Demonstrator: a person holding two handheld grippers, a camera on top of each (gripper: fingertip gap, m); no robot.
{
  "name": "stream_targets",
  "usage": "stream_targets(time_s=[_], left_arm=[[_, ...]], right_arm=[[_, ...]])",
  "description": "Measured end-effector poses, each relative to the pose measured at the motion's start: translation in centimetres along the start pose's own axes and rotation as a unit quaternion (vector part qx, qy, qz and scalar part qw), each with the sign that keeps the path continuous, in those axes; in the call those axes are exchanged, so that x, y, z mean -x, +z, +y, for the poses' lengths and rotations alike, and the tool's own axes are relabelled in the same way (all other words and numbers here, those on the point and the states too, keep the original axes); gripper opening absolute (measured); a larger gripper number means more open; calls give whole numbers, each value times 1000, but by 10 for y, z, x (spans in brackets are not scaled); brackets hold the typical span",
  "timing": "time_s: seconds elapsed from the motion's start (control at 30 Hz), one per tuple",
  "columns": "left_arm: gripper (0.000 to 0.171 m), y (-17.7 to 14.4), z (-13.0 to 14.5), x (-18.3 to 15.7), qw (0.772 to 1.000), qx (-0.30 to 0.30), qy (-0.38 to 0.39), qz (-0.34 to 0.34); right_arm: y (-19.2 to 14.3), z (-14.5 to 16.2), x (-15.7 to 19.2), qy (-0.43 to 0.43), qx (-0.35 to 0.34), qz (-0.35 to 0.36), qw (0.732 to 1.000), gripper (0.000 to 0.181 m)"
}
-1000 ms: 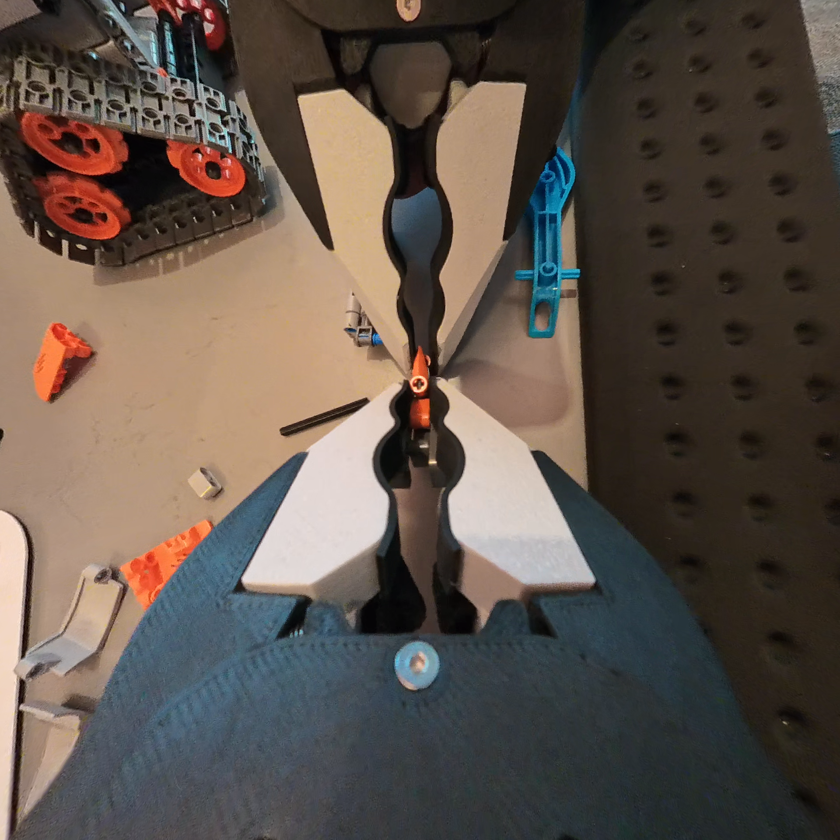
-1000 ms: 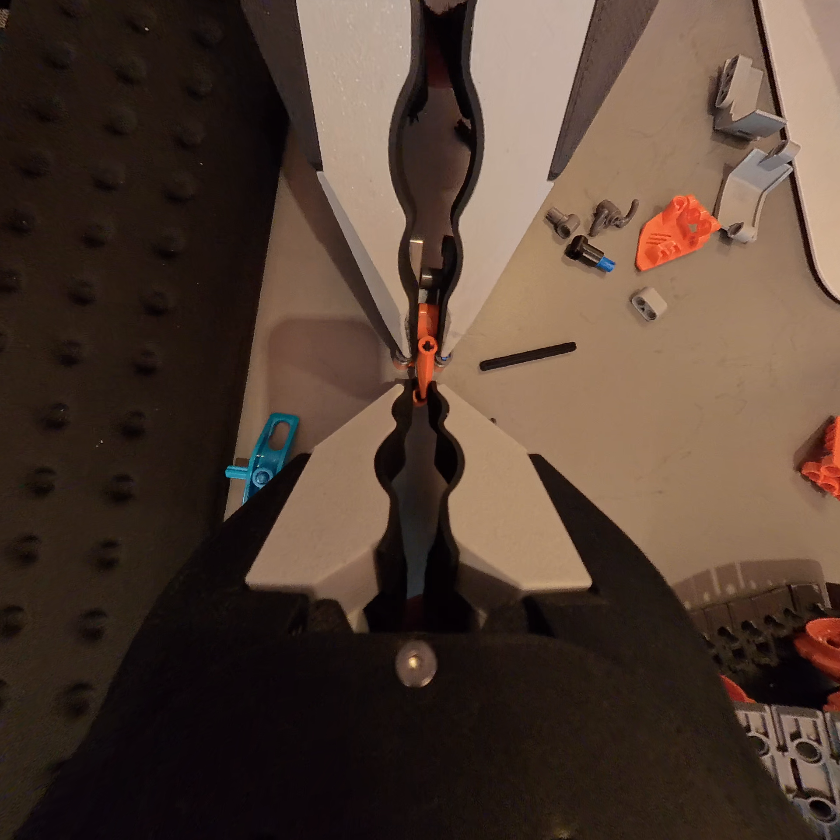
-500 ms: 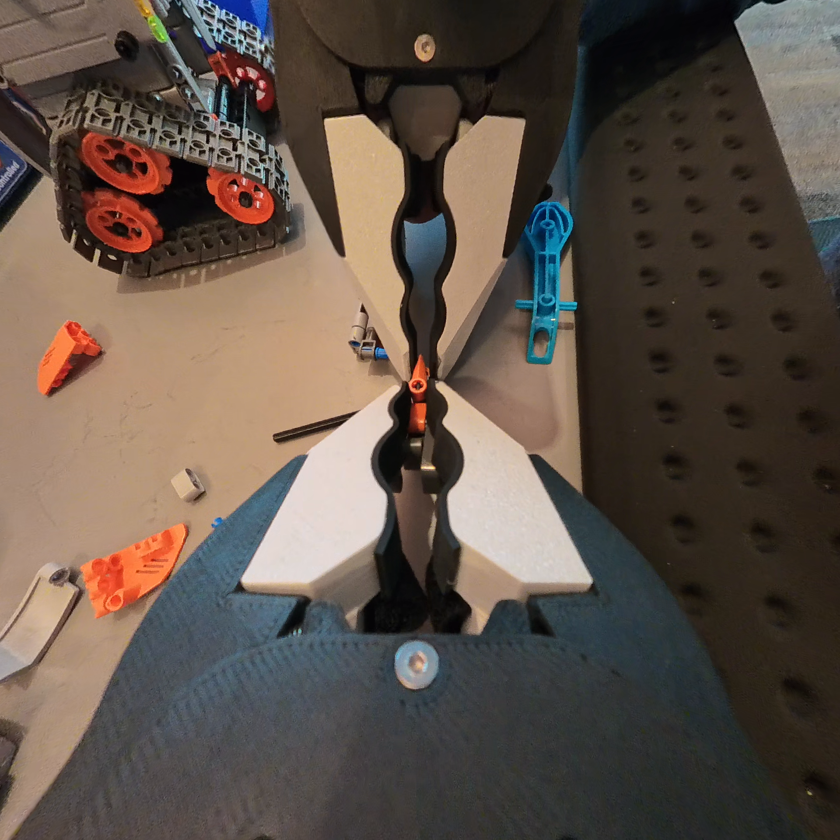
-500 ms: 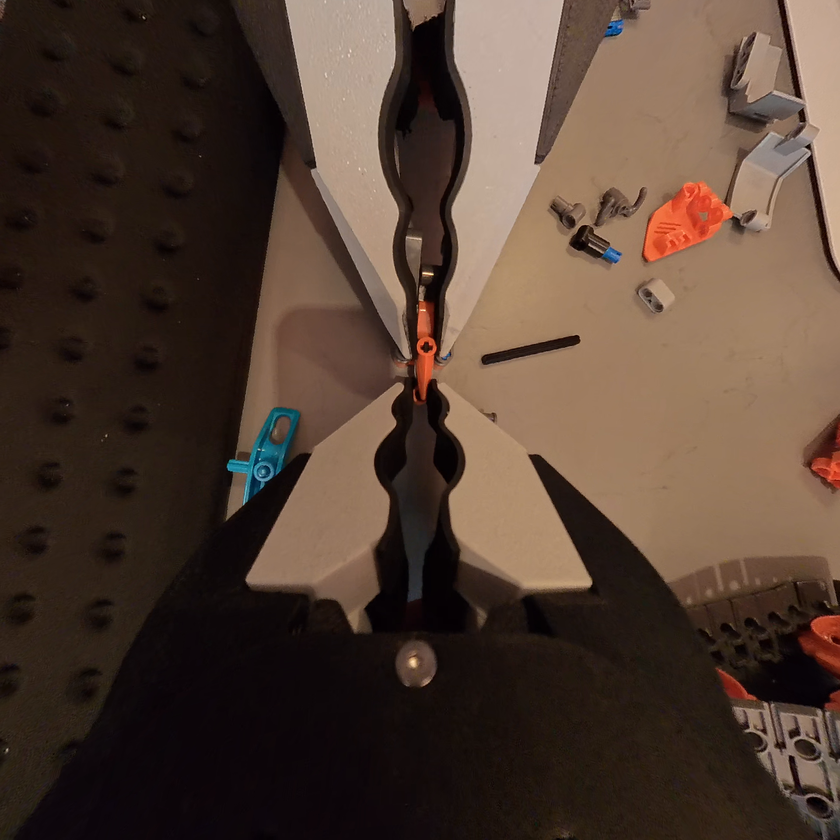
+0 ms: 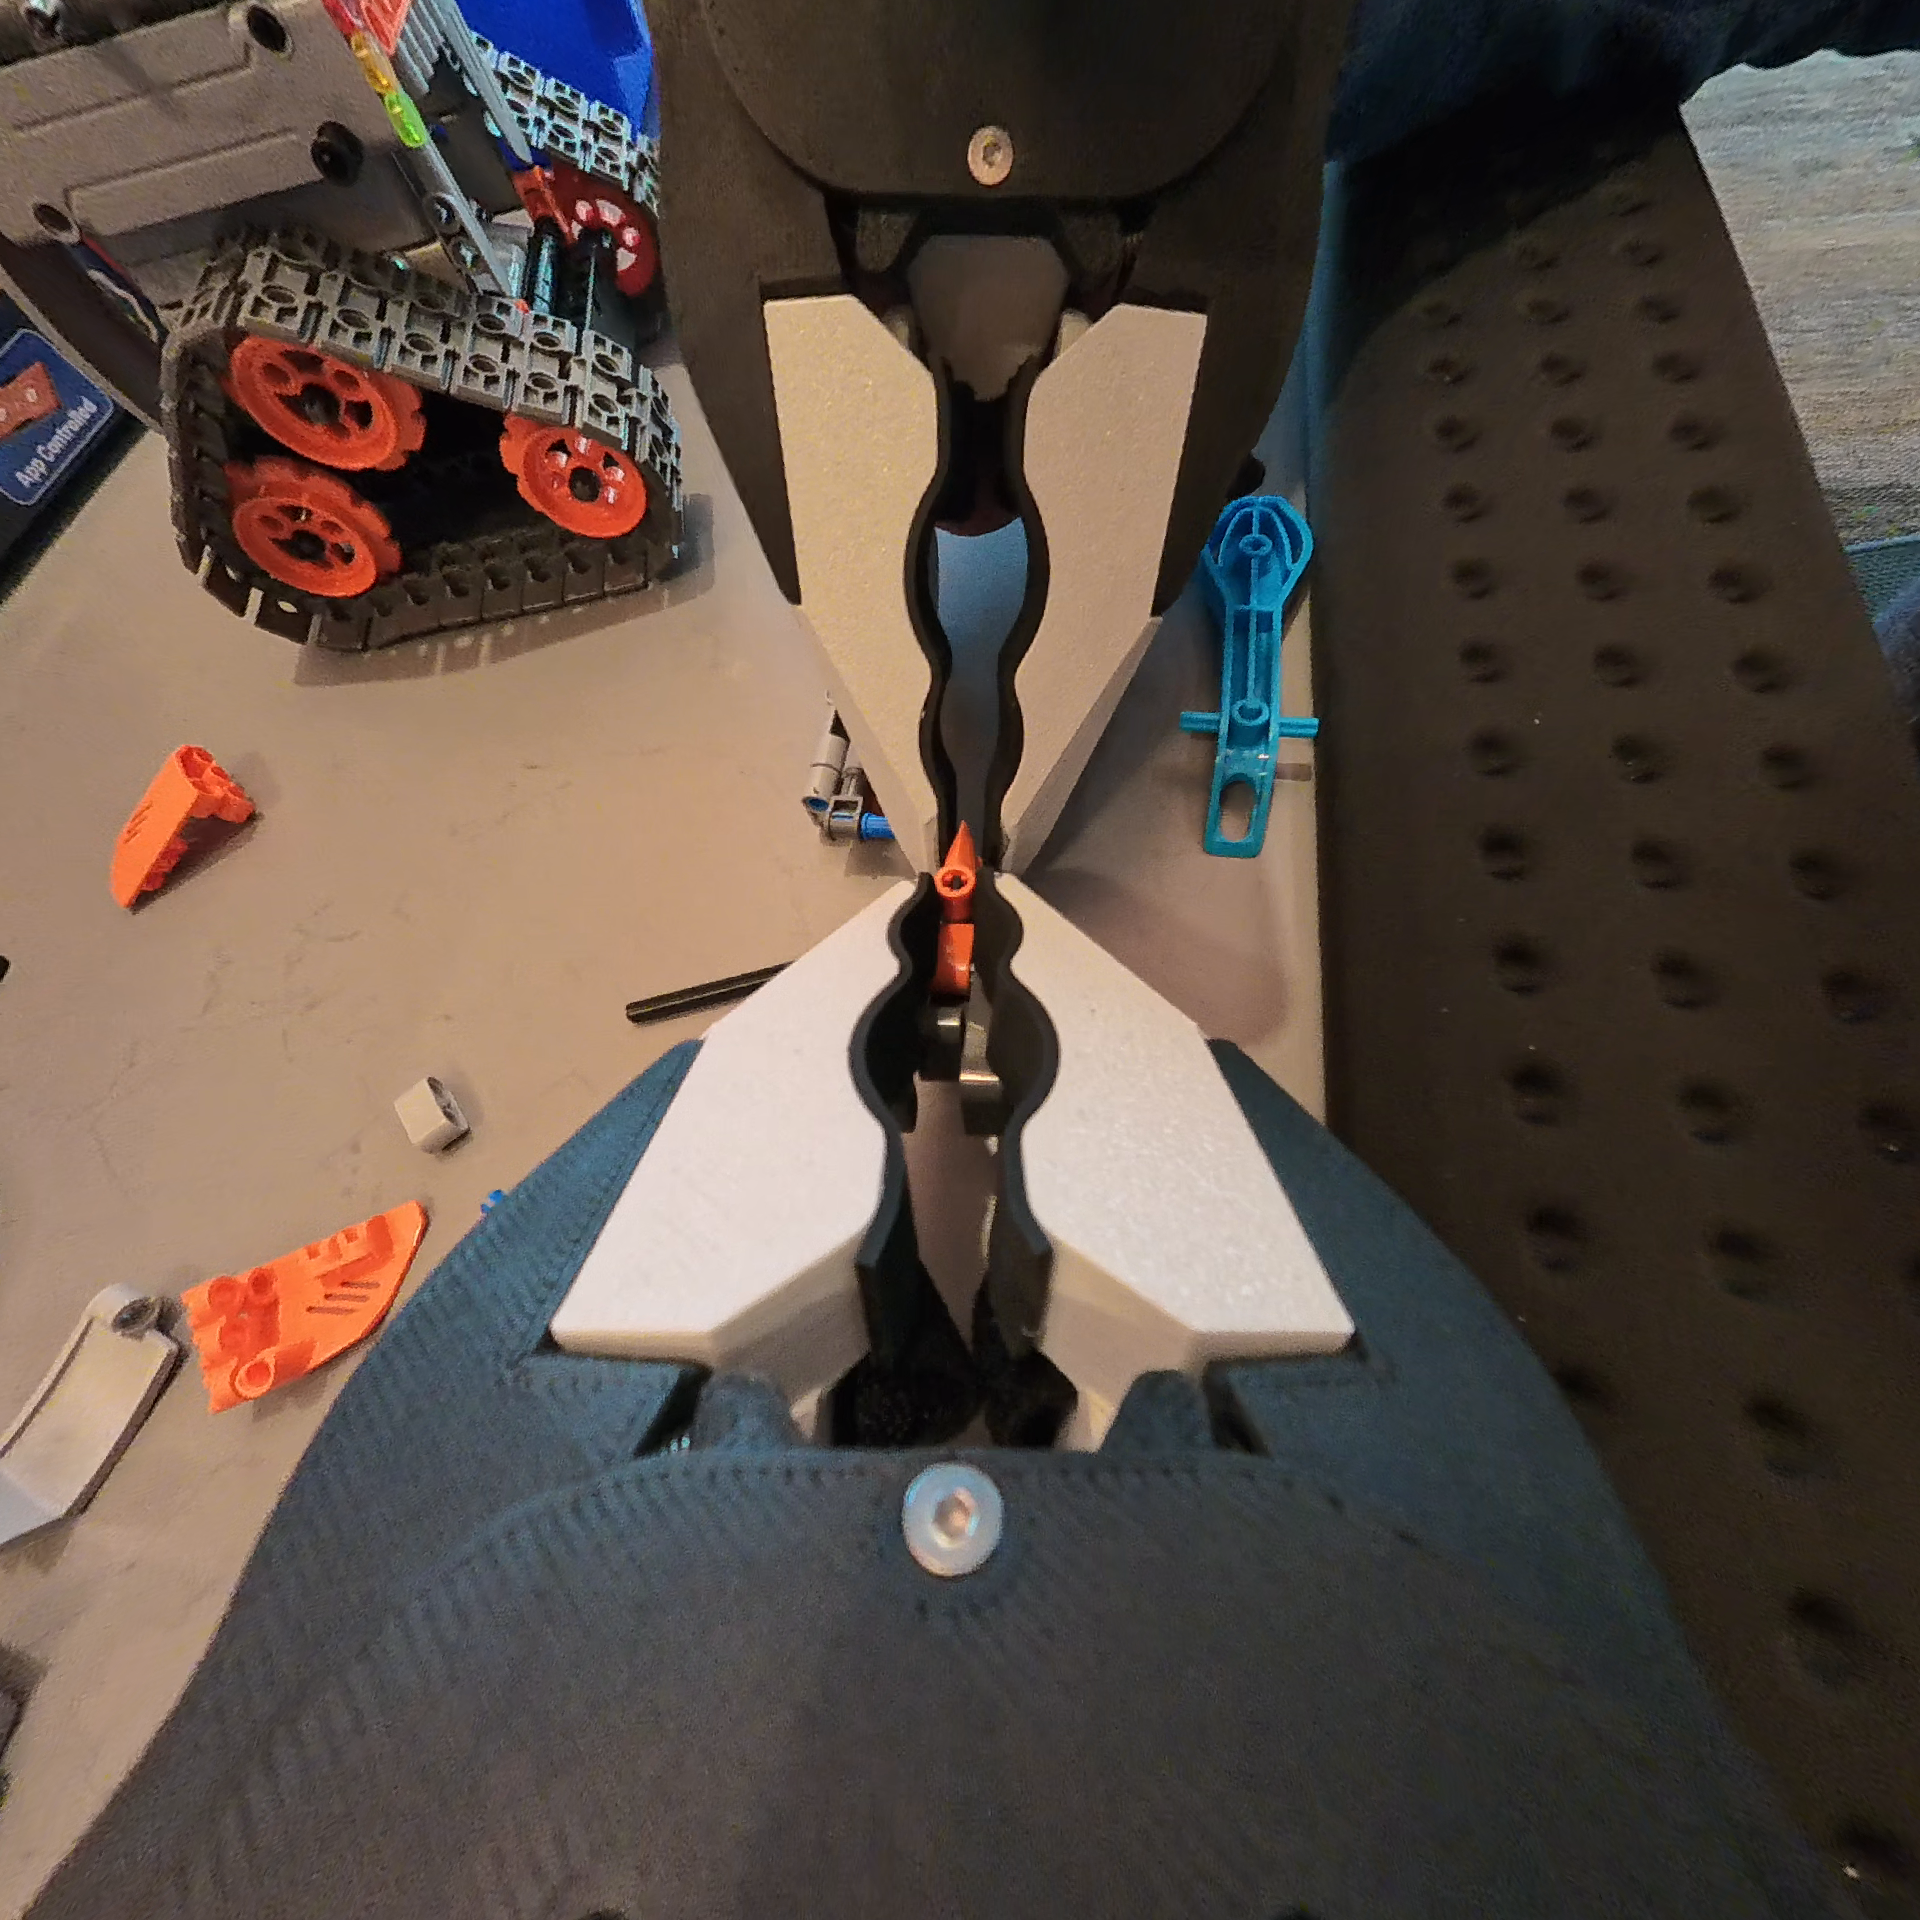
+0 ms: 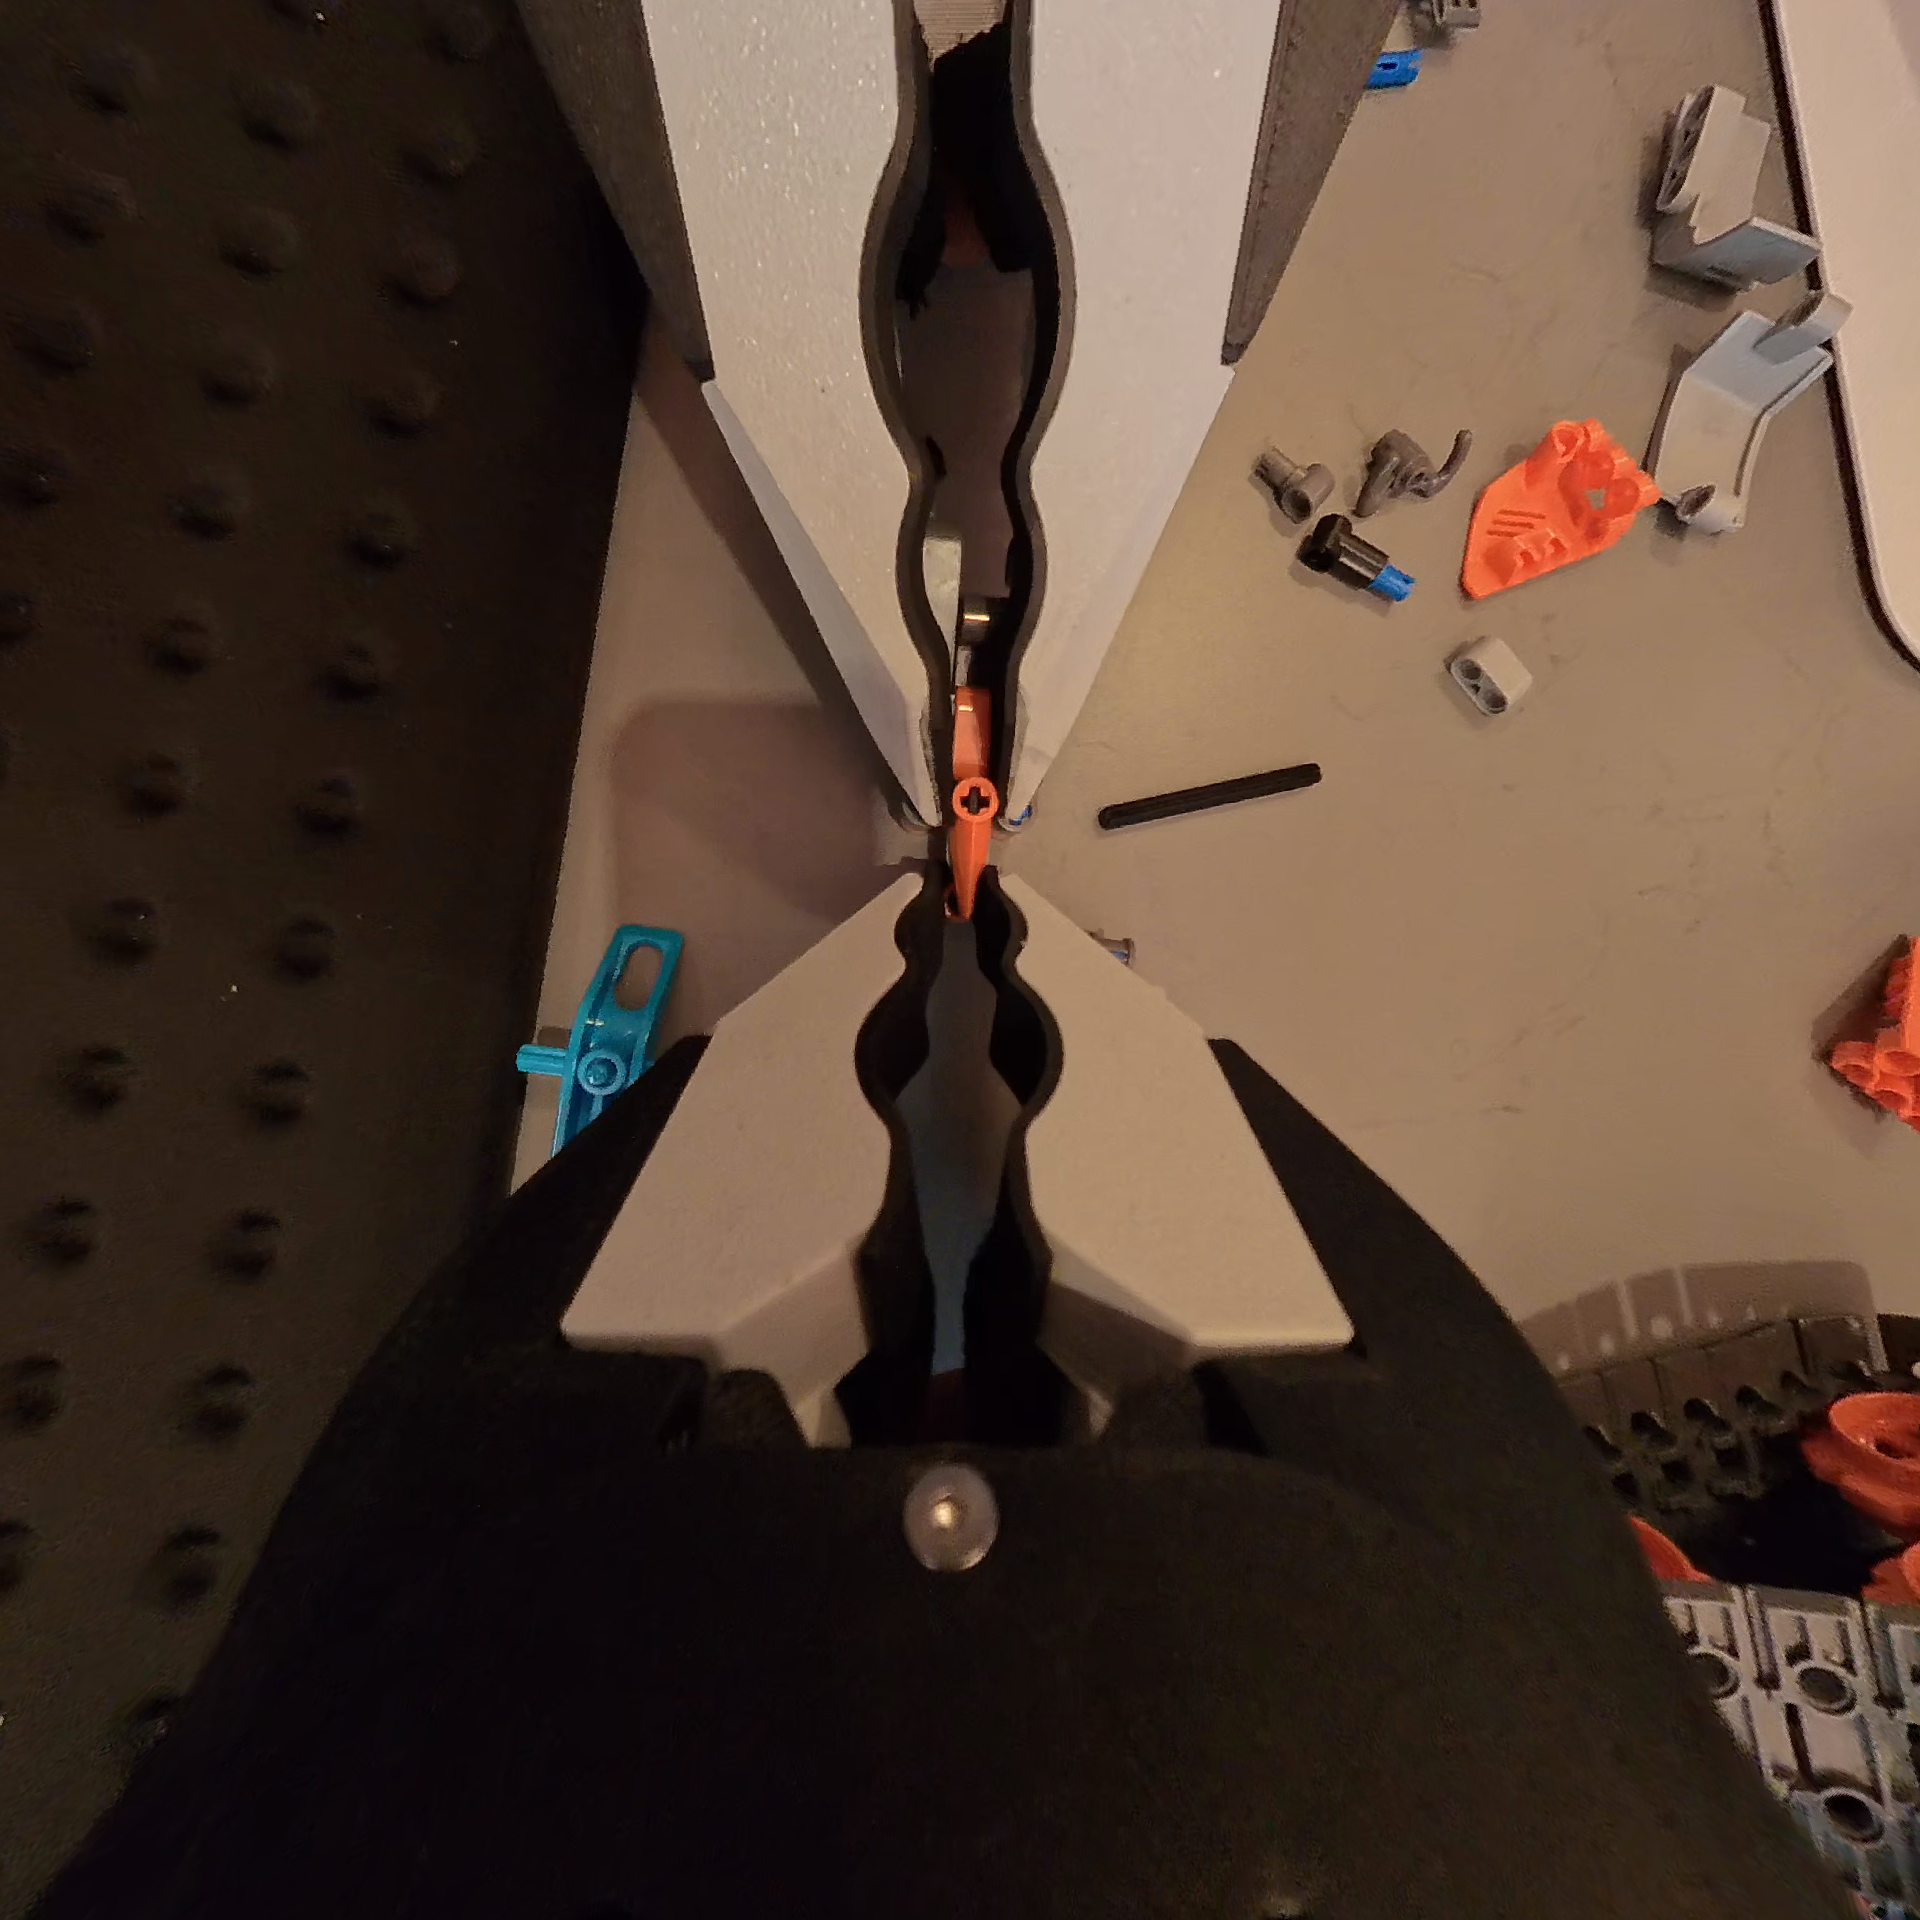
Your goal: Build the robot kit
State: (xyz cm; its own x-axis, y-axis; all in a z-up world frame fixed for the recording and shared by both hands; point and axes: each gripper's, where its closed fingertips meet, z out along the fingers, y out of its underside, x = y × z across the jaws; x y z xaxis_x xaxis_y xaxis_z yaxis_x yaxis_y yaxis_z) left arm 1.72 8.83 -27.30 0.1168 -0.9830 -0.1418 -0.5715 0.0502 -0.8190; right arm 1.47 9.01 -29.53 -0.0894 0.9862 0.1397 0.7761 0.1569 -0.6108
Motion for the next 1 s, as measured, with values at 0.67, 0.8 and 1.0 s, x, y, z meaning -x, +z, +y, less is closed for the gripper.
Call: stream_targets(time_s=[0.67, 0.8, 1.0], left_arm=[[33, 0, 22, -2, 998, 61, 9, 24], [25, 2, 22, 0, 998, 61, 19, 21], [25, 3, 19, 0, 997, 65, 30, 16]], right_arm=[[-1, -1, -1, 26, -25, -17, 999, 4], [-1, 0, 0, 17, -17, -17, 1000, 4], [-18, -18, -5, 6, -58, 0, 998, 9]])
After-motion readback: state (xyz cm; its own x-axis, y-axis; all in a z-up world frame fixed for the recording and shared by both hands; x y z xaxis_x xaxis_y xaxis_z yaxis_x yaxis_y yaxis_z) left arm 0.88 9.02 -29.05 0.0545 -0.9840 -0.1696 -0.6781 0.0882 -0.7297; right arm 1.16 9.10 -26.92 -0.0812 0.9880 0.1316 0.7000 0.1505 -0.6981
